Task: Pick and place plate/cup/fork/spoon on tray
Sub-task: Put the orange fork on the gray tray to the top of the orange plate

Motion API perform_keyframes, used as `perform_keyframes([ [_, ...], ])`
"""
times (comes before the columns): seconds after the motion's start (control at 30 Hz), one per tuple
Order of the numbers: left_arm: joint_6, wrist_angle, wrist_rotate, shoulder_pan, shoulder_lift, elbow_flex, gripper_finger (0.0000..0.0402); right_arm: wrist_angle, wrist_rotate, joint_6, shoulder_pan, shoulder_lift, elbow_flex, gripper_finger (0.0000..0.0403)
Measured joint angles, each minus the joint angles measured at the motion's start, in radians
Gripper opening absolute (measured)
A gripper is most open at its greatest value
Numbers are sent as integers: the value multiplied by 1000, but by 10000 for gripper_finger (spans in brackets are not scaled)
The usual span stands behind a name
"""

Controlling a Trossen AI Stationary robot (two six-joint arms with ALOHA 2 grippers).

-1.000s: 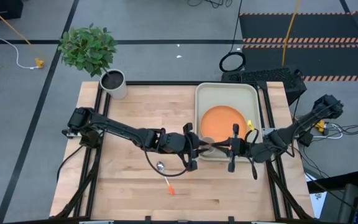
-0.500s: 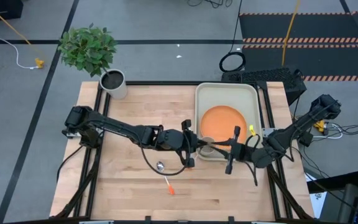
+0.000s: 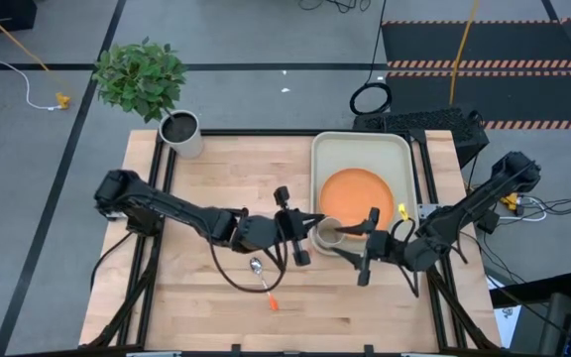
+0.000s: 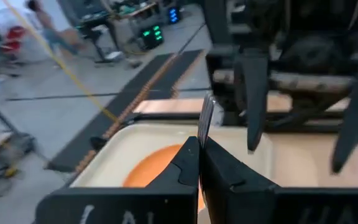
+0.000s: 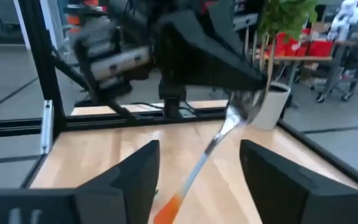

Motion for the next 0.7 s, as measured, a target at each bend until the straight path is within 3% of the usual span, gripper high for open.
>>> perform_keyframes([
  [0.23,134,178,-173,-57,46,0,2,147,155,-115,-43,142,0,229],
  [0.43,283,296,-258,-73,106,-2,2,360,163,-273,-57,250,0,205],
  [0.7,294,320,-279,-74,128,-2,1,409,207,-315,-61,273,0,161],
])
